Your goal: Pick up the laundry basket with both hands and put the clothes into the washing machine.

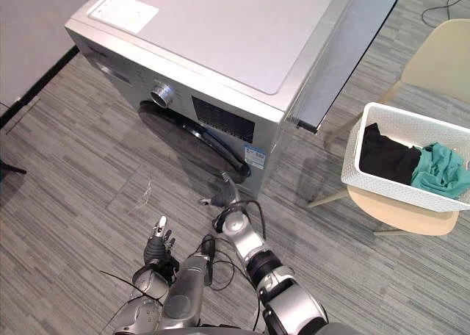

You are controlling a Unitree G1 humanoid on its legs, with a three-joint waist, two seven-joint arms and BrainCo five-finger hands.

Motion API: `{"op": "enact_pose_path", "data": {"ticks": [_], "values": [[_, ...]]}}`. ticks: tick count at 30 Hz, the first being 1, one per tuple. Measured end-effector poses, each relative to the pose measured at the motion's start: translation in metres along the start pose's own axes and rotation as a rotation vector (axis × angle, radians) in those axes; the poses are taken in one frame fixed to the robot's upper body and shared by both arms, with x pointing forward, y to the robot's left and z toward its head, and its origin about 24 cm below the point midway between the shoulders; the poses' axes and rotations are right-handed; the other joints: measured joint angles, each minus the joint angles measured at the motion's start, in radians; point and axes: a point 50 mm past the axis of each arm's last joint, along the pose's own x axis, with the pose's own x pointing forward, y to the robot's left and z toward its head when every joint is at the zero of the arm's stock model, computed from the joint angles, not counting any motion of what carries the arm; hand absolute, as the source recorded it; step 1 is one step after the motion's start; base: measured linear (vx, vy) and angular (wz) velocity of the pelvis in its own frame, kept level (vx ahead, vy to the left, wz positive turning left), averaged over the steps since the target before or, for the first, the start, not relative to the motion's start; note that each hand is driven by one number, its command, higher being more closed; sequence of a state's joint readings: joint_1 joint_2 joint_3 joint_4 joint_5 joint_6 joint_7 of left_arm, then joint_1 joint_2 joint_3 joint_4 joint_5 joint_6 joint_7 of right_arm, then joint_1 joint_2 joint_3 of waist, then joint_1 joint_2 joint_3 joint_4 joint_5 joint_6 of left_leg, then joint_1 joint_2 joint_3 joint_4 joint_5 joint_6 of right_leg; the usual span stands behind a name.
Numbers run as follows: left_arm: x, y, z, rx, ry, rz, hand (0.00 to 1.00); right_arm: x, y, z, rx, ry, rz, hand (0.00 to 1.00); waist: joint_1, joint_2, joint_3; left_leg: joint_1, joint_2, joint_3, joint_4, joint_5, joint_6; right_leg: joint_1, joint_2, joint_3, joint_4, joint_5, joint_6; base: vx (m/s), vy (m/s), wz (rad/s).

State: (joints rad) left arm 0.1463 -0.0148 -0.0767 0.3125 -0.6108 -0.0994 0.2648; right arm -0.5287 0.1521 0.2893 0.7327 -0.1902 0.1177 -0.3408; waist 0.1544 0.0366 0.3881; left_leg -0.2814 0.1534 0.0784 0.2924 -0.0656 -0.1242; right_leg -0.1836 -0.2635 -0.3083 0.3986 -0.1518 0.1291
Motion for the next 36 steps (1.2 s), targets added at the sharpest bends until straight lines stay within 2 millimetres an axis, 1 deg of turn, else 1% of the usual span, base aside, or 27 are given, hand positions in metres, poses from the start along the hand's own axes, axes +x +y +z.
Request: {"op": "enact_pose_path", "data": {"ticks": [1,3,6,8,10,11,12,14,16,18,19,21,22,23,24,26,27,28,30,31,32,33,35,36], "values": [[0.0,-0.001,0.0,-0.008,-0.001,-0.002,0.0,0.003,-0.005,0.003,-0.019,-0.006,-0.028,0.0,0.001,-0.002,0.001,-0.002,0.0,0.0,-0.004,0.003,0.0,-0.006,0.0,-0.002,0.0,0.0,0.0,-0.01,-0.02,0.04],[0.001,-0.003,0.002,-0.011,-0.008,-0.009,0.0,0.009,-0.022,0.027,-0.06,-0.081,-0.123,0.0,-0.002,-0.01,0.014,-0.005,0.004,0.0,-0.017,0.008,-0.005,-0.016,0.005,-0.003,-0.004,0.0,0.0,0.0,0.0,0.0],[0.001,-0.007,0.003,-0.018,-0.01,-0.022,0.0,0.008,-0.032,0.049,-0.067,-0.172,-0.193,0.0,-0.006,-0.016,0.02,-0.017,0.007,-0.001,-0.018,0.015,-0.003,-0.017,0.011,-0.008,-0.011,0.0,-0.001,0.05,-0.028,0.01],[0.001,-0.009,0.002,-0.017,-0.009,-0.033,0.0,0.009,-0.035,0.05,-0.063,-0.172,-0.205,0.0,-0.004,-0.022,0.024,-0.02,0.007,-0.007,-0.019,0.016,-0.002,-0.016,0.013,-0.011,-0.011,0.0,-0.001,0.06,-0.017,0.05],[0.0,-0.012,0.0,-0.008,-0.003,-0.048,0.0,0.014,-0.041,0.05,-0.058,-0.153,-0.222,0.0,0.0,-0.028,0.028,-0.03,0.005,-0.024,-0.018,0.019,-0.002,-0.015,0.014,-0.025,-0.011,0.0,-0.001,0.06,-0.024,0.14],[0.0,-0.015,0.0,-0.007,-0.004,-0.059,0.0,0.02,-0.047,0.052,-0.047,-0.133,-0.233,0.0,0.007,-0.028,0.034,-0.037,0.004,-0.032,-0.018,0.03,-0.003,-0.015,0.013,-0.035,-0.013,0.0,-0.001,0.03,-0.014,0.17],[0.0,-0.016,0.002,-0.007,-0.01,-0.066,0.0,0.022,-0.048,0.053,-0.045,-0.125,-0.23,0.0,0.012,-0.031,0.041,-0.041,0.002,-0.037,-0.019,0.046,-0.003,-0.014,0.012,-0.04,-0.014,0.001,-0.002,0.0,-0.02,0.2],[-0.001,-0.02,0.007,-0.028,-0.036,-0.085,0.0,0.03,-0.054,0.059,-0.04,-0.106,-0.24,0.0,0.035,-0.026,0.048,-0.058,0.003,-0.056,-0.03,0.065,-0.009,-0.013,0.017,-0.068,-0.02,0.002,-0.005,-0.03,-0.031,0.34],[-0.001,-0.022,0.009,-0.037,-0.041,-0.095,0.0,0.036,-0.057,0.071,-0.035,-0.104,-0.24,0.0,0.037,-0.025,0.05,-0.064,0.004,-0.077,-0.063,0.07,-0.008,-0.014,0.021,-0.099,-0.021,0.001,-0.007,-0.03,-0.023,0.4],[-0.001,-0.02,0.008,-0.028,-0.036,-0.11,0.0,0.04,-0.061,0.08,0.004,-0.094,-0.271,0.0,0.054,-0.023,0.058,-0.067,0.005,-0.086,-0.077,0.079,-0.012,-0.015,0.022,-0.111,-0.026,0.002,-0.009,-0.06,-0.011,0.18],[-0.002,-0.02,0.008,-0.028,-0.035,-0.109,0.0,0.04,-0.061,0.085,0.018,-0.102,-0.27,0.0,0.054,-0.022,0.059,-0.072,0.004,-0.092,-0.08,0.081,-0.014,-0.015,0.022,-0.119,-0.027,0.003,-0.008,-0.09,-0.007,0.18],[-0.001,-0.017,0.009,-0.016,-0.038,-0.107,0.0,0.041,-0.058,0.113,0.139,-0.158,-0.206,0.0,0.054,-0.021,0.061,-0.088,0.007,-0.109,-0.086,0.087,-0.02,-0.017,0.025,-0.142,-0.031,0.001,-0.011,-0.07,-0.01,0.21],[-0.001,-0.016,0.009,-0.014,-0.036,-0.106,0.0,0.042,-0.056,0.12,0.208,-0.164,-0.168,0.0,0.053,-0.019,0.062,-0.09,0.009,-0.11,-0.088,0.089,-0.022,-0.017,0.026,-0.149,-0.031,0.001,-0.011,-0.05,-0.029,0.17],[-0.001,-0.016,0.007,-0.01,-0.023,-0.107,0.0,0.041,-0.053,0.132,0.374,-0.169,-0.078,0.0,0.055,-0.019,0.063,-0.093,0.012,-0.112,-0.091,0.092,-0.026,-0.015,0.029,-0.158,-0.032,0.0,-0.012,-0.04,-0.039,0.14],[-0.001,-0.015,0.005,0.001,-0.002,-0.12,0.0,0.04,-0.051,0.139,0.537,-0.167,0.021,0.0,0.06,-0.019,0.063,-0.095,0.016,-0.116,-0.091,0.094,-0.029,-0.013,0.033,-0.164,-0.035,0.0,-0.013,-0.02,-0.042,0.11],[-0.001,-0.013,0.002,0.011,0.018,-0.129,0.0,0.038,-0.041,0.135,0.613,-0.149,0.092,0.0,0.06,-0.019,0.063,-0.098,0.02,-0.121,-0.09,0.098,-0.025,-0.013,0.036,-0.171,-0.034,-0.003,-0.016,0.02,-0.039,0.04],[-0.002,-0.013,-0.001,0.022,0.036,-0.149,0.0,0.032,-0.029,0.131,0.666,-0.149,0.17,0.0,0.054,-0.019,0.063,-0.101,0.023,-0.129,-0.09,0.1,-0.027,-0.013,0.04,-0.179,-0.033,-0.003,-0.016,0.05,-0.058,0.05],[-0.002,-0.015,-0.003,0.041,0.044,-0.167,0.0,0.026,-0.018,0.127,0.693,-0.154,0.25,0.0,0.053,-0.019,0.063,-0.102,0.027,-0.133,-0.09,0.1,-0.028,-0.013,0.043,-0.183,-0.031,-0.007,-0.02,0.06,-0.073,0.03],[-0.002,-0.016,-0.006,0.104,0.049,-0.214,0.0,0.011,0.008,0.118,0.729,-0.15,0.433,0.0,0.06,-0.019,0.063,-0.103,0.037,-0.137,-0.087,0.1,-0.029,-0.013,0.05,-0.192,-0.02,-0.025,-0.017,0.08,-0.095,0.06],[-0.002,-0.017,-0.008,0.126,0.057,-0.228,0.0,0.0,0.024,0.116,0.734,-0.158,0.551,0.0,0.065,-0.018,0.062,-0.103,0.04,-0.146,-0.083,0.1,-0.029,-0.01,0.05,-0.203,-0.008,-0.037,-0.027,0.09,-0.102,0.14],[-0.003,-0.017,-0.009,0.139,0.058,-0.238,0.0,-0.006,0.031,0.117,0.733,-0.167,0.61,0.0,0.069,-0.018,0.062,-0.103,0.041,-0.154,-0.082,0.1,-0.029,-0.009,0.05,-0.211,0.0,-0.042,-0.03,0.11,-0.129,0.16],[-0.003,-0.021,-0.01,0.156,0.057,-0.261,0.0,-0.021,0.048,0.12,0.733,-0.197,0.74,0.0,0.082,-0.017,0.062,-0.103,0.044,-0.158,-0.075,0.102,-0.032,-0.008,0.05,-0.222,0.015,-0.054,-0.038,0.08,-0.091,0.11],[-0.004,-0.024,-0.011,0.181,0.056,-0.284,0.0,-0.032,0.062,0.118,0.753,-0.202,0.817,0.0,0.084,-0.014,0.06,-0.101,0.045,-0.162,-0.059,0.106,-0.037,0.013,0.05,-0.242,0.018,-0.064,-0.036,0.08,-0.088,0.17],[-0.004,-0.028,-0.012,0.227,0.056,-0.315,0.0,-0.036,0.068,0.111,0.767,-0.19,0.844,0.0,0.086,-0.013,0.06,-0.093,0.045,-0.164,-0.045,0.107,-0.037,0.025,0.05,-0.25,0.017,-0.067,-0.036,0.04,-0.062,0.15]]}}
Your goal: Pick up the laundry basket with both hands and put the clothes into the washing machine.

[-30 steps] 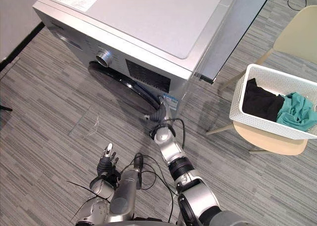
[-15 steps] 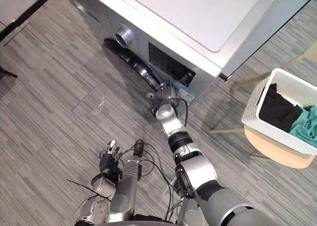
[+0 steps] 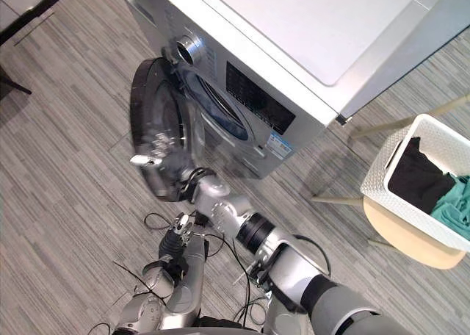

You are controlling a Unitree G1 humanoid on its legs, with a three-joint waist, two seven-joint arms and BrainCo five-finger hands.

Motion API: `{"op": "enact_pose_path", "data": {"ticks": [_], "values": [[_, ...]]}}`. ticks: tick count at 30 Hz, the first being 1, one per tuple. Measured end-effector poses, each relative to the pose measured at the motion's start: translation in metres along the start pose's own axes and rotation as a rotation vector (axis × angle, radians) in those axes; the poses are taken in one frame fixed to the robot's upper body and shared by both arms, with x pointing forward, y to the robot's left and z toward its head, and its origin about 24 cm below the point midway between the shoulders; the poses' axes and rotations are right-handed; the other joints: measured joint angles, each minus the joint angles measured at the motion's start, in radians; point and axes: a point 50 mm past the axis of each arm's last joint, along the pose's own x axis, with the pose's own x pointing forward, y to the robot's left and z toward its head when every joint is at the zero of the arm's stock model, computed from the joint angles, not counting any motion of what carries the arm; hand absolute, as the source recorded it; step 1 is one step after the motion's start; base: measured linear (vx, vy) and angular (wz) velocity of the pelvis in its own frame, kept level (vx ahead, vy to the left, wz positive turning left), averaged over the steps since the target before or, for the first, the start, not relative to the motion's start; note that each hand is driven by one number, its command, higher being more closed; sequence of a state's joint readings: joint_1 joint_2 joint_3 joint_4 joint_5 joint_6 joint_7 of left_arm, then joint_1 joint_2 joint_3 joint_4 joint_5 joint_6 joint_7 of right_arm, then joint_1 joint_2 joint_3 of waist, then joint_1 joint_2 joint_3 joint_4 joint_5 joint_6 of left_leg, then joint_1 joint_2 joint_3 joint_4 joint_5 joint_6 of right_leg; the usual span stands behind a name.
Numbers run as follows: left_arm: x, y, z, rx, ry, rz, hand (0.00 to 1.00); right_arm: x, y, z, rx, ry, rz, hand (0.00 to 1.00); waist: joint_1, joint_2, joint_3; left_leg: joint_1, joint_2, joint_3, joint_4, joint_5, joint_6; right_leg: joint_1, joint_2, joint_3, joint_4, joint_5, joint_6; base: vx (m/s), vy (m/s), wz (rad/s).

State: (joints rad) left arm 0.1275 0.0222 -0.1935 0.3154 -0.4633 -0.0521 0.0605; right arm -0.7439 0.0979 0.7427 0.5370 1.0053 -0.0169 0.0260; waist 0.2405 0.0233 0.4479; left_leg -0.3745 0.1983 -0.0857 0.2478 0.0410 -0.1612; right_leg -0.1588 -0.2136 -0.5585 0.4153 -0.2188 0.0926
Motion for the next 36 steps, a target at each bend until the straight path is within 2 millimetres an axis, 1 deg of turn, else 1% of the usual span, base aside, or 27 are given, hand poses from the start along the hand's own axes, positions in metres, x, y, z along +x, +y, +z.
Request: {"op": "enact_pose_path", "data": {"ticks": [1,2,4,5,7,9,10,12,13,14,15,16,17,18,19,20,22,23,24,25,27,28,29,31,32,35,36], "values": [[0.0,-0.002,0.0,0.019,0.003,-0.018,0.0,-0.001,-0.001,-0.004,0.007,0.009,0.0,0.0,0.0,0.001,-0.001,0.002,-0.001,-0.003,0.009,0.0,0.0,0.006,0.0,0.0,0.0,-0.001,0.0,0.02,-0.038,0.02],[0.002,-0.009,0.001,0.086,0.004,-0.073,0.0,-0.004,-0.008,-0.012,0.0,0.029,-0.019,0.0,-0.002,0.001,-0.001,0.004,-0.003,-0.007,0.019,0.007,-0.011,0.013,0.0,0.002,-0.004,-0.001,-0.001,0.01,-0.016,-0.12],[0.009,-0.022,0.007,0.213,0.001,-0.194,0.0,-0.01,-0.03,-0.023,0.022,0.064,-0.103,0.0,-0.005,0.002,-0.001,-0.003,-0.005,-0.009,0.037,0.01,-0.013,0.013,0.004,0.017,-0.007,-0.001,-0.001,0.02,0.002,-0.18],[0.011,-0.023,0.01,0.244,-0.003,-0.22,0.0,-0.013,-0.037,-0.027,0.036,0.071,-0.132,0.0,-0.008,0.002,-0.001,-0.006,-0.005,-0.009,0.043,0.01,-0.013,0.011,0.006,0.02,-0.008,0.0,-0.002,-0.01,0.018,-0.18],[0.021,-0.027,0.022,0.372,-0.016,-0.3,0.0,-0.029,-0.064,-0.041,0.051,0.117,-0.244,0.0,-0.011,0.001,-0.001,-0.009,0.004,-0.005,0.054,0.01,-0.013,-0.005,0.022,0.047,-0.021,0.015,-0.012,-0.06,0.016,-0.3],[0.033,-0.023,0.03,0.459,-0.01,-0.297,0.0,-0.039,-0.078,-0.048,0.042,0.147,-0.296,0.0,-0.017,0.001,-0.001,-0.018,0.014,0.0,0.051,0.011,-0.015,-0.015,0.037,0.062,-0.036,0.029,-0.017,-0.06,0.01,-0.32],[0.047,-0.012,0.037,0.52,0.017,-0.241,0.0,-0.046,-0.09,-0.049,0.037,0.152,-0.341,0.0,-0.036,0.001,-0.001,-0.031,0.019,-0.004,0.045,0.012,-0.015,-0.039,0.044,0.069,-0.037,0.04,-0.025,-0.08,0.016,-0.34],[0.064,0.008,0.057,0.553,0.024,-0.132,0.0,-0.058,-0.106,-0.05,0.022,0.161,-0.401,0.0,-0.041,-0.003,0.0,-0.035,0.03,0.001,0.029,0.012,-0.016,-0.068,0.056,0.093,-0.039,0.055,-0.031,-0.08,0.008,-0.4],[0.077,0.03,0.091,0.572,-0.016,0.0,0.0,-0.07,-0.12,-0.05,-0.013,0.175,-0.45,0.0,-0.042,-0.015,0.004,-0.035,0.034,0.003,0.013,0.029,-0.024,-0.09,0.062,0.108,-0.037,0.062,-0.036,-0.11,-0.016,-0.4],[0.083,0.048,0.127,0.593,-0.068,0.106,0.0,-0.081,-0.13,-0.052,-0.034,0.193,-0.487,0.0,-0.048,-0.03,0.006,-0.039,0.036,0.004,-0.001,0.048,-0.03,-0.108,0.069,0.119,-0.036,0.067,-0.038,-0.15,-0.032,-0.37],[0.084,0.068,0.167,0.616,-0.125,0.216,0.0,-0.091,-0.138,-0.054,-0.047,0.207,-0.522,0.0,-0.058,-0.044,0.006,-0.05,0.044,0.004,-0.007,0.051,-0.03,-0.123,0.074,0.121,-0.038,0.071,-0.039,-0.13,-0.028,-0.22],[0.077,0.087,0.212,0.634,-0.202,0.332,0.0,-0.101,-0.145,-0.058,-0.06,0.226,-0.554,0.0,-0.068,-0.062,0.005,-0.07,0.055,0.003,-0.009,0.05,-0.03,-0.146,0.081,0.121,-0.039,0.075,-0.042,-0.14,-0.026,-0.27],[0.062,0.102,0.269,0.645,-0.325,0.45,0.0,-0.114,-0.153,-0.062,-0.063,0.237,-0.596,0.0,-0.088,-0.087,0.006,-0.103,0.076,0.008,-0.012,0.048,-0.032,-0.179,0.101,0.122,-0.053,0.086,-0.041,-0.11,-0.015,-0.26],[0.052,0.105,0.295,0.644,-0.391,0.492,0.0,-0.121,-0.157,-0.064,-0.061,0.242,-0.619,0.0,-0.092,-0.094,0.005,-0.122,0.086,0.008,-0.016,0.045,-0.036,-0.194,0.111,0.119,-0.064,0.091,-0.035,-0.14,-0.024,-0.32],[0.034,0.105,0.341,0.64,-0.511,0.549,0.0,-0.135,-0.164,-0.068,-0.053,0.248,-0.662,0.0,-0.093,-0.106,0.011,-0.152,0.106,0.013,-0.026,0.035,-0.038,-0.224,0.13,0.117,-0.081,0.105,-0.029,-0.13,-0.008,-0.35],[0.018,0.102,0.374,0.626,-0.602,0.575,0.0,-0.144,-0.167,-0.072,-0.036,0.245,-0.695,0.0,-0.092,-0.125,0.02,-0.181,0.12,0.019,-0.025,0.035,-0.038,-0.251,0.142,0.118,-0.094,0.121,-0.032,-0.11,-0.004,-0.33],[0.004,0.097,0.398,0.605,-0.673,0.589,0.0,-0.154,-0.167,-0.078,0.011,0.216,-0.726,0.0,-0.097,-0.144,0.029,-0.221,0.132,0.021,-0.018,0.035,-0.039,-0.284,0.149,0.112,-0.105,0.126,-0.027,-0.06,-0.006,-0.22],[0.002,0.095,0.402,0.595,-0.687,0.585,0.0,-0.157,-0.166,-0.078,0.024,0.193,-0.734,0.0,-0.1,-0.146,0.03,-0.238,0.132,0.02,-0.018,0.035,-0.039,-0.294,0.15,0.103,-0.108,0.125,-0.026,-0.03,-0.004,-0.07],[-0.003,0.094,0.41,0.574,-0.717,0.587,0.0,-0.157,-0.163,-0.078,0.059,0.135,-0.745,0.0,-0.112,-0.158,0.035,-0.283,0.134,0.012,-0.018,0.036,-0.041,-0.33,0.15,0.085,-0.111,0.127,-0.024,0.0,0.0,0.0],[-0.006,0.096,0.412,0.571,-0.722,0.596,0.0,-0.155,-0.161,-0.077,0.073,0.115,-0.747,0.0,-0.117,-0.164,0.039,-0.3,0.134,0.01,-0.018,0.037,-0.042,-0.344,0.15,0.079,-0.111,0.128,-0.024,0.0,0.0,0.0],[-0.013,0.102,0.417,0.548,-0.738,0.619,0.0,-0.152,-0.156,-0.073,0.133,0.036,-0.746,0.0,-0.119,-0.189,0.064,-0.343,0.136,0.005,-0.013,0.039,-0.043,-0.377,0.146,0.061,-0.111,0.138,-0.022,0.05,-0.003,-0.04],[-0.015,0.103,0.418,0.537,-0.739,0.624,0.0,-0.153,-0.155,-0.072,0.147,0.017,-0.747,0.0,-0.119,-0.194,0.07,-0.357,0.137,0.002,-0.007,0.04,-0.041,-0.385,0.146,0.059,-0.109,0.143,-0.028,0.1,-0.006,0.09],[-0.018,0.107,0.419,0.525,-0.736,0.643,0.0,-0.158,-0.154,-0.071,0.182,-0.032,-0.759,0.0,-0.12,-0.194,0.07,-0.397,0.14,-0.014,0.007,0.041,-0.041,-0.407,0.145,0.039,-0.104,0.149,-0.037,0.15,-0.014,0.13],[-0.022,0.112,0.42,0.502,-0.743,0.658,0.0,-0.162,-0.154,-0.07,0.209,-0.069,-0.773,0.0,-0.118,-0.195,0.07,-0.422,0.141,-0.017,0.017,0.041,-0.04,-0.418,0.145,0.024,-0.104,0.157,-0.049,0.14,-0.012,0.11],[-0.027,0.116,0.423,0.485,-0.755,0.672,0.0,-0.164,-0.153,-0.069,0.226,-0.1,-0.774,0.0,-0.117,-0.195,0.07,-0.428,0.146,-0.009,0.019,0.041,-0.04,-0.419,0.146,0.009,-0.104,0.163,-0.059,0.14,-0.007,0.05],[-0.05,0.132,0.433,0.439,-0.791,0.739,0.0,-0.167,-0.149,-0.061,0.237,-0.174,-0.764,0.0,-0.119,-0.196,0.07,-0.45,0.153,0.01,0.033,0.041,-0.04,-0.423,0.153,-0.002,-0.124,0.163,-0.06,0.13,-0.019,-0.02],[-0.054,0.135,0.435,0.428,-0.796,0.749,0.0,-0.169,-0.149,-0.06,0.237,-0.186,-0.765,0.0,-0.12,-0.196,0.07,-0.456,0.154,0.009,0.032,0.041,-0.04,-0.424,0.156,-0.004,-0.133,0.165,-0.062,0.12,-0.034,0.0]]}}
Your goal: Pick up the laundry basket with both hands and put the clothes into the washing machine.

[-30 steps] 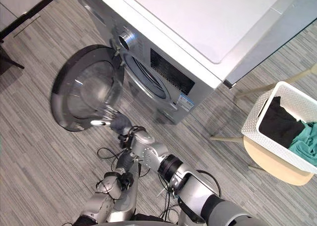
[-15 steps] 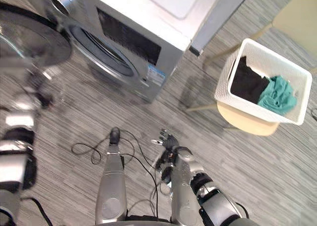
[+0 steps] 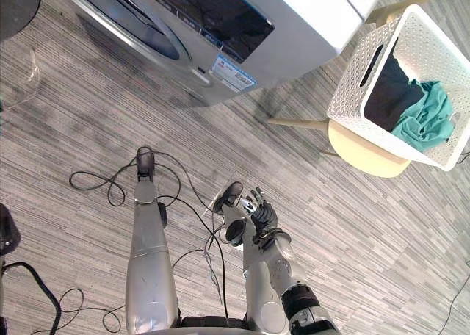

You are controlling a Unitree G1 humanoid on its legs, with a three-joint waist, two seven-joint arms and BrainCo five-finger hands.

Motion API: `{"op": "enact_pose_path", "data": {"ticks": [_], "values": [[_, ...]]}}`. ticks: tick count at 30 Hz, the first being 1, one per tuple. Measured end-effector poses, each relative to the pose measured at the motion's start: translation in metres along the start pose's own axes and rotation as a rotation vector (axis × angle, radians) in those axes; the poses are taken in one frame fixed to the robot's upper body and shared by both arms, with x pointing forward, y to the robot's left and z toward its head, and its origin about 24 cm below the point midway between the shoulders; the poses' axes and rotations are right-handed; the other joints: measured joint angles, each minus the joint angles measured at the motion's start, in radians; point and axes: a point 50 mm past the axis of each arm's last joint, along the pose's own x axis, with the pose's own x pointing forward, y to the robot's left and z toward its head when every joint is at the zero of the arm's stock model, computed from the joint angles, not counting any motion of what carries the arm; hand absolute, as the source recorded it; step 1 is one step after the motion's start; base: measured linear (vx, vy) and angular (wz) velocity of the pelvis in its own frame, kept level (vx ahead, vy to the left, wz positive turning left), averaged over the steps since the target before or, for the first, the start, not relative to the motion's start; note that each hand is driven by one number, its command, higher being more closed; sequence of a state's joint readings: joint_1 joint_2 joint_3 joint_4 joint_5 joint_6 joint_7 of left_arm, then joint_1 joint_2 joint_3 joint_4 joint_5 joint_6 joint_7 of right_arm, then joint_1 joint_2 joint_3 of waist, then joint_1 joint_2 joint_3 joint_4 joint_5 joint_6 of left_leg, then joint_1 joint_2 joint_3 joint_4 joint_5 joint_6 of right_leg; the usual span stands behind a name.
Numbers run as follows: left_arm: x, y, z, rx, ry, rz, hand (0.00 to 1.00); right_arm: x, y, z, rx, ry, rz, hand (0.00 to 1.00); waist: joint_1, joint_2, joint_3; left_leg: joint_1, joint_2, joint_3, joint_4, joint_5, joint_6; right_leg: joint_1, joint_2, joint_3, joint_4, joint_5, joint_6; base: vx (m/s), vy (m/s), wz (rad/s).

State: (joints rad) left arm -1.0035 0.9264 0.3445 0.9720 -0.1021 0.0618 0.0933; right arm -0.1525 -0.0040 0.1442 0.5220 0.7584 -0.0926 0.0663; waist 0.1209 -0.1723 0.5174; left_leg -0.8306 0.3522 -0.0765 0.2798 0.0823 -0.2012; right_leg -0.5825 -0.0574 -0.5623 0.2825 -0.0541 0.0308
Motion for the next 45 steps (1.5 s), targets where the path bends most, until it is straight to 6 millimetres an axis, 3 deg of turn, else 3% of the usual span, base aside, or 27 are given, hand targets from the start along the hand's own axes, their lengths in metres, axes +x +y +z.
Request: {"op": "enact_pose_path", "data": {"ticks": [3,6,17,19,22,24,25,26,27,28,29,30,31,32,33,34,35,36,37,38,39,40,41,43,44,45], "values": [[0.0,0.01,0.005,-0.035,-0.016,0.034,0.0,-0.006,-0.012,0.0,0.037,-0.02,-0.048,0.0,0.0,-0.001,0.0,-0.025,0.009,-0.007,-0.023,0.0,0.0,-0.001,0.016,-0.03,-0.025,0.0,-0.001,0.1,-0.022,0.14],[-0.002,0.016,-0.006,-0.025,0.014,0.049,0.0,-0.01,-0.021,-0.001,0.049,-0.021,-0.084,0.0,0.002,-0.001,-0.001,-0.025,0.012,-0.002,-0.022,0.0,0.0,-0.001,0.017,-0.03,-0.023,0.0,-0.001,0.1,0.001,0.04],[-0.005,0.041,-0.008,-0.084,0.007,0.136,0.0,-0.014,-0.027,-0.004,0.053,-0.011,-0.104,0.0,0.0,-0.001,-0.001,-0.009,0.031,0.014,-0.012,0.0,0.0,-0.001,0.027,-0.009,-0.014,-0.003,-0.006,0.05,-0.006,-0.07],[-0.008,0.046,-0.017,-0.089,0.018,0.148,0.0,-0.014,-0.026,-0.003,0.049,-0.013,-0.101,0.0,0.0,-0.001,-0.001,-0.009,0.038,0.024,0.027,-0.003,0.003,0.003,0.027,0.007,0.002,-0.004,-0.007,0.03,0.01,-0.2],[-0.028,0.047,-0.073,-0.121,0.151,0.185,0.0,-0.014,-0.027,-0.004,0.019,-0.001,-0.106,0.0,0.011,0.0,0.0,0.031,0.07,0.072,0.191,-0.059,0.018,0.03,0.017,0.083,0.079,-0.025,-0.021,0.03,0.048,-0.63],[-0.068,0.024,-0.149,-0.337,0.353,0.176,0.0,-0.018,-0.031,-0.007,-0.058,0.006,-0.146,0.0,0.012,0.009,0.005,0.154,0.092,0.13,0.305,-0.166,0.021,0.097,0.006,0.167,0.151,-0.061,-0.005,-0.01,0.097,-0.88],[-0.083,0.014,-0.169,-0.395,0.408,0.174,0.0,-0.02,-0.033,-0.007,-0.092,0.009,-0.165,0.0,0.008,0.016,0.007,0.187,0.098,0.146,0.326,-0.204,0.024,0.113,0.003,0.184,0.173,-0.071,-0.001,-0.07,0.151,-0.65],[-0.114,-0.011,-0.201,-0.494,0.508,0.16,0.0,-0.026,-0.04,-0.004,-0.139,-0.007,-0.209,0.0,-0.005,0.031,0.006,0.244,0.108,0.173,0.359,-0.279,0.032,0.132,-0.009,0.21,0.217,-0.103,0.007,-0.08,0.128,-0.56],[-0.151,-0.038,-0.228,-0.56,0.612,0.141,0.0,-0.033,-0.046,-0.001,-0.182,-0.023,-0.254,0.0,-0.005,0.033,0.007,0.294,0.121,0.221,0.393,-0.313,0.039,0.149,-0.046,0.208,0.265,-0.138,0.023,-0.07,0.125,-0.65],[-0.17,-0.049,-0.241,-0.572,0.671,0.131,0.0,-0.036,-0.049,-0.001,-0.197,-0.024,-0.269,0.0,-0.004,0.033,0.007,0.325,0.124,0.249,0.406,-0.327,0.043,0.164,-0.07,0.19,0.281,-0.145,0.02,0.01,0.115,-0.96],[-0.217,-0.064,-0.267,-0.564,0.804,0.113,0.0,-0.038,-0.053,-0.002,-0.249,-0.011,-0.29,0.0,0.002,0.045,0.014,0.4,0.154,0.313,0.418,-0.346,0.053,0.219,-0.13,0.128,0.313,-0.147,0.011,0.02,0.109,-1.06],[-0.25,-0.069,-0.281,-0.537,0.893,0.094,0.0,-0.038,-0.053,-0.003,-0.277,0.002,-0.293,0.0,0.003,0.042,0.012,0.453,0.168,0.357,0.428,-0.349,0.052,0.248,-0.175,0.101,0.348,-0.157,-0.006,0.03,0.092,-1.2],[-0.279,-0.067,-0.292,-0.511,0.957,0.104,0.0,-0.039,-0.055,-0.006,-0.302,0.021,-0.295,0.0,0.004,0.037,0.009,0.509,0.172,0.387,0.437,-0.358,0.039,0.278,-0.205,0.087,0.367,-0.166,-0.004,0.0,0.014,-1.09],[-0.299,-0.051,-0.303,-0.464,1.003,0.127,0.0,-0.039,-0.061,-0.009,-0.325,0.049,-0.306,0.0,-0.007,0.045,-0.008,0.568,0.174,0.397,0.431,-0.366,0.03,0.293,-0.187,0.1,0.367,-0.174,0.002,-0.01,-0.053,-0.95],[-0.324,-0.043,-0.315,-0.404,1.098,0.135,0.0,-0.043,-0.07,-0.015,-0.343,0.094,-0.333,0.0,-0.021,0.065,-0.058,0.582,0.178,0.403,0.4,-0.366,0.03,0.286,-0.16,0.109,0.336,-0.177,0.011,0.02,-0.081,-1.02],[-0.354,-0.03,-0.327,-0.327,1.212,0.151,0.0,-0.047,-0.082,-0.025,-0.355,0.161,-0.376,0.0,-0.032,0.086,-0.132,0.622,0.183,0.444,0.307,-0.352,0.025,0.302,-0.166,0.057,0.276,-0.185,0.031,0.12,-0.143,-0.81],[-0.368,-0.027,-0.331,-0.302,1.261,0.153,0.0,-0.05,-0.087,-0.027,-0.361,0.179,-0.391,0.0,-0.034,0.093,-0.155,0.657,0.187,0.485,0.26,-0.319,0.011,0.324,-0.2,0.004,0.283,-0.181,0.016,0.2,-0.153,-0.96],[-0.39,-0.018,-0.335,-0.264,1.329,0.165,0.0,-0.054,-0.092,-0.027,-0.372,0.189,-0.402,0.0,-0.044,0.091,-0.184,0.728,0.175,0.55,0.227,-0.287,-0.026,0.347,-0.268,-0.029,0.315,-0.194,-0.037,0.23,-0.245,-1.31],[-0.405,-0.006,-0.337,-0.203,1.373,0.157,0.0,-0.049,-0.088,-0.022,-0.393,0.183,-0.382,0.0,-0.048,0.098,-0.214,0.788,0.18,0.609,0.224,-0.26,-0.05,0.349,-0.308,-0.072,0.351,-0.211,0.003,0.14,-0.237,-1.46],[-0.409,-0.005,-0.337,-0.182,1.392,0.143,0.0,-0.045,-0.084,-0.017,-0.41,0.166,-0.361,0.0,-0.051,0.111,-0.227,0.809,0.193,0.636,0.222,-0.244,-0.05,0.347,-0.305,-0.082,0.357,-0.223,0.023,0.15,-0.283,-1.61],[-0.414,-0.007,-0.337,-0.14,1.407,0.095,0.0,-0.04,-0.077,-0.005,-0.481,0.128,-0.315,0.0,-0.055,0.136,-0.272,0.832,0.213,0.677,0.186,-0.209,-0.047,0.327,-0.287,-0.092,0.362,-0.221,0.019,0.18,-0.324,-1.22],[-0.409,-0.015,-0.337,-0.114,1.388,0.036,0.0,-0.034,-0.064,0.013,-0.558,0.058,-0.253,0.0,-0.08,0.161,-0.303,0.842,0.234,0.683,0.152,-0.159,-0.051,0.295,-0.232,-0.061,0.357,-0.22,-0.012,0.2,-0.348,-1.03],[-0.406,-0.019,-0.336,-0.099,1.381,0.014,0.0,-0.029,-0.055,0.023,-0.592,0.019,-0.217,0.0,-0.091,0.17,-0.309,0.849,0.246,0.683,0.144,-0.13,-0.052,0.293,-0.209,-0.06,0.352,-0.223,-0.023,0.22,-0.397,-1.0],[-0.411,-0.011,-0.338,-0.04,1.4,0.028,0.0,-0.015,-0.025,0.049,-0.66,-0.106,-0.112,0.0,-0.103,0.167,-0.316,0.869,0.279,0.68,0.183,0.0,0.033,0.303,-0.133,-0.005,0.299,-0.225,-0.053,0.2,-0.361,-1.12],[-0.409,-0.007,-0.337,-0.029,1.374,0.029,0.0,-0.008,-0.005,0.064,-0.672,-0.2,-0.055,0.0,-0.097,0.163,-0.318,0.843,0.297,0.647,0.278,0.032,0.11,0.331,-0.09,0.037,0.231,-0.21,-0.075,0.21,-0.323,-1.34],[-0.407,-0.012,-0.337,-0.035,1.354,0.003,0.0,-0.001,0.008,0.078,-0.701,-0.268,-0.019,0.0,-0.08,0.16,-0.32,0.813,0.271,0.576,0.381,-0.036,0.134,0.359,-0.061,0.088,0.168,-0.184,-0.088,0.2,-0.278,-1.31]]}}
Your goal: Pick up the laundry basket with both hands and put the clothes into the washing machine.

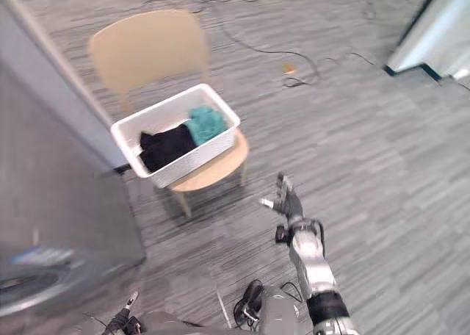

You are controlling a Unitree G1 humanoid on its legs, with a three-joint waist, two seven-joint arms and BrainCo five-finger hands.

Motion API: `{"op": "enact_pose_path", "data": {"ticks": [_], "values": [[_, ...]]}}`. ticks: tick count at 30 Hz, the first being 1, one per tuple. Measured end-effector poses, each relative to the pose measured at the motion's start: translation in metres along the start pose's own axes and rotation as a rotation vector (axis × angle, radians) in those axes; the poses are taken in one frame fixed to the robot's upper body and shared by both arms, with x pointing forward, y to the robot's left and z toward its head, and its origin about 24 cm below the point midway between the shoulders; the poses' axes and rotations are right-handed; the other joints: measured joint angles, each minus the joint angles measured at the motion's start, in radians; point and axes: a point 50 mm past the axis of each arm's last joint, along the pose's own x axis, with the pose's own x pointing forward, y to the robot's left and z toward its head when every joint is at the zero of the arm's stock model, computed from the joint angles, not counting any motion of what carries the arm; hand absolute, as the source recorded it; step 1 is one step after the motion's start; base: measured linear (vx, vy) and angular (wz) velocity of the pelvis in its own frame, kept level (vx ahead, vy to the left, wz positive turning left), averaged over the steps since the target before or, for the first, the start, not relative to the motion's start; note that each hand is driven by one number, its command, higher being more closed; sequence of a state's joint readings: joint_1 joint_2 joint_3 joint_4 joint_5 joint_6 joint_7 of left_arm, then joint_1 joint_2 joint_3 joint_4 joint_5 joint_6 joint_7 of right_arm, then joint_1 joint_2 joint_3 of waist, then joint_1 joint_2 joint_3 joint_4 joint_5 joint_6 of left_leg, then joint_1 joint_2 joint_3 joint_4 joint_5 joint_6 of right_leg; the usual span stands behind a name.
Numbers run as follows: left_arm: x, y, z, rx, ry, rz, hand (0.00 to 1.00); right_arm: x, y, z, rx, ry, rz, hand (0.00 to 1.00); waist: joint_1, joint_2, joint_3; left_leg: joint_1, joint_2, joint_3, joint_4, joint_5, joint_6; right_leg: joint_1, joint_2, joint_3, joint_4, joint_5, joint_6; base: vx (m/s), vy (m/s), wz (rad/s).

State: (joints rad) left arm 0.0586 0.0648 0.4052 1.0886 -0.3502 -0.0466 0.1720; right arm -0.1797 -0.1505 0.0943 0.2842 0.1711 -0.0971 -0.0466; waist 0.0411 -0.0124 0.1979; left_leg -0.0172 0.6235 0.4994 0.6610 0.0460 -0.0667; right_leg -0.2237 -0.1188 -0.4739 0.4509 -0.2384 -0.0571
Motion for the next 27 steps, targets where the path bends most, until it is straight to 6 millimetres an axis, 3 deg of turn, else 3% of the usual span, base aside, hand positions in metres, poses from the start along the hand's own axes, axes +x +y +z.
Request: {"op": "enact_pose_path", "data": {"ticks": [1,3,4,7,9,10,13,14,16,17,18,20,22,24,26,27], "values": [[-0.001,-0.003,-0.001,0.011,-0.004,-0.015,0.0,0.005,0.001,0.008,-0.021,-0.031,0.012,0.0,0.01,-0.001,-0.001,-0.016,-0.027,-0.043,0.039,-0.035,0.003,0.016,0.01,0.024,-0.028,0.011,-0.003,0.18,-0.192,-1.25],[-0.003,-0.019,0.0,0.046,-0.031,-0.096,0.0,0.019,0.013,0.028,-0.072,-0.105,0.06,0.0,0.031,0.001,-0.005,-0.09,-0.158,-0.193,0.1,-0.125,0.001,0.109,0.039,0.064,-0.128,0.033,0.004,0.21,-0.126,-0.77],[-0.004,-0.021,0.001,0.058,-0.039,-0.107,0.0,0.021,0.018,0.031,-0.089,-0.118,0.075,0.0,0.031,0.003,-0.008,-0.113,-0.183,-0.206,0.103,-0.144,0.002,0.131,0.046,0.064,-0.151,0.035,0.006,0.21,-0.055,-0.19],[-0.005,-0.027,0.005,0.097,-0.065,-0.139,0.0,0.034,0.034,0.056,-0.16,-0.207,0.12,0.0,0.033,0.006,-0.015,-0.244,-0.305,-0.119,0.062,-0.203,0.051,0.217,0.061,0.032,-0.252,0.052,0.027,0.23,0.045,0.28],[-0.006,-0.036,0.006,0.112,-0.067,-0.166,0.0,0.048,0.043,0.085,-0.214,-0.301,0.113,0.0,0.069,0.016,-0.02,-0.291,-0.413,0.009,-0.125,-0.204,0.071,0.238,0.068,0.024,-0.281,0.061,0.045,0.26,0.147,0.13],[-0.006,-0.035,0.0,0.13,-0.044,-0.171,0.0,0.053,0.048,0.092,-0.239,-0.324,0.12,0.0,0.087,0.02,-0.028,-0.261,-0.421,0.042,-0.196,-0.222,0.12,0.242,0.082,0.029,-0.286,0.06,0.057,0.28,0.137,0.07],[-0.003,-0.032,0.001,0.128,-0.025,-0.16,0.0,0.059,0.067,0.095,-0.286,-0.327,0.158,0.0,0.103,-0.008,-0.032,-0.231,-0.447,0.019,-0.194,-0.238,0.162,0.303,0.079,0.027,-0.33,0.084,0.098,0.27,0.103,0.37],[-0.003,-0.029,-0.002,0.112,0.002,-0.147,0.0,0.057,0.079,0.089,-0.303,-0.315,0.204,0.0,0.117,-0.009,-0.031,-0.195,-0.449,0.014,-0.188,-0.255,0.187,0.322,0.07,0.023,-0.272,0.077,0.109,0.23,0.098,0.31],[-0.002,-0.019,-0.009,0.114,0.04,-0.117,0.0,0.052,0.1,0.083,-0.324,-0.303,0.291,0.0,0.113,-0.011,-0.031,-0.142,-0.441,-0.011,-0.194,-0.258,0.189,0.281,0.033,0.013,-0.048,0.083,0.127,0.19,0.081,0.36],[-0.001,-0.016,-0.007,0.153,0.04,-0.109,0.0,0.05,0.106,0.082,-0.347,-0.307,0.328,0.0,0.109,-0.02,-0.037,-0.115,-0.441,-0.036,-0.215,-0.263,0.179,0.232,-0.003,0.017,0.113,0.115,0.164,0.16,0.005,0.55],[0.0,-0.015,-0.006,0.179,0.037,-0.105,0.0,0.05,0.107,0.082,-0.357,-0.307,0.34,0.0,0.109,-0.024,-0.039,-0.089,-0.445,-0.066,-0.247,-0.275,0.159,0.201,-0.023,0.01,0.202,0.105,0.162,0.19,-0.047,0.82],[0.001,-0.009,-0.001,0.215,0.021,-0.091,0.0,0.05,0.106,0.076,-0.413,-0.294,0.352,0.0,0.109,-0.048,-0.046,-0.071,-0.469,-0.122,-0.29,-0.266,0.141,0.172,-0.064,-0.005,0.232,0.051,0.118,0.17,-0.097,0.91],[0.002,-0.015,0.006,0.232,-0.002,-0.107,0.0,0.054,0.093,0.065,-0.531,-0.265,0.335,0.0,0.107,-0.061,-0.055,-0.079,-0.485,-0.251,-0.328,-0.254,0.113,0.155,-0.069,-0.003,0.088,0.022,0.073,0.16,-0.142,1.28],[0.001,-0.022,0.011,0.265,-0.03,-0.135,0.0,0.059,0.073,0.052,-0.634,-0.209,0.308,0.0,0.105,-0.058,-0.054,-0.09,-0.497,-0.35,-0.352,-0.243,0.097,0.119,-0.067,0.101,-0.028,0.023,0.074,0.13,-0.148,1.54],[0.001,-0.029,0.017,0.304,-0.058,-0.152,0.0,0.061,0.05,0.04,-0.759,-0.138,0.274,0.0,0.1,-0.058,-0.053,-0.112,-0.515,-0.463,-0.348,-0.229,0.074,0.081,-0.061,0.246,-0.114,0.043,0.108,0.14,-0.213,1.85],[0.001,-0.029,0.02,0.315,-0.069,-0.154,0.0,0.062,0.036,0.033,-0.813,-0.096,0.253,0.0,0.086,-0.061,-0.053,-0.125,-0.53,-0.537,-0.342,-0.219,0.055,0.08,-0.064,0.298,-0.168,0.067,0.143,0.24,-0.388,2.16]]}}
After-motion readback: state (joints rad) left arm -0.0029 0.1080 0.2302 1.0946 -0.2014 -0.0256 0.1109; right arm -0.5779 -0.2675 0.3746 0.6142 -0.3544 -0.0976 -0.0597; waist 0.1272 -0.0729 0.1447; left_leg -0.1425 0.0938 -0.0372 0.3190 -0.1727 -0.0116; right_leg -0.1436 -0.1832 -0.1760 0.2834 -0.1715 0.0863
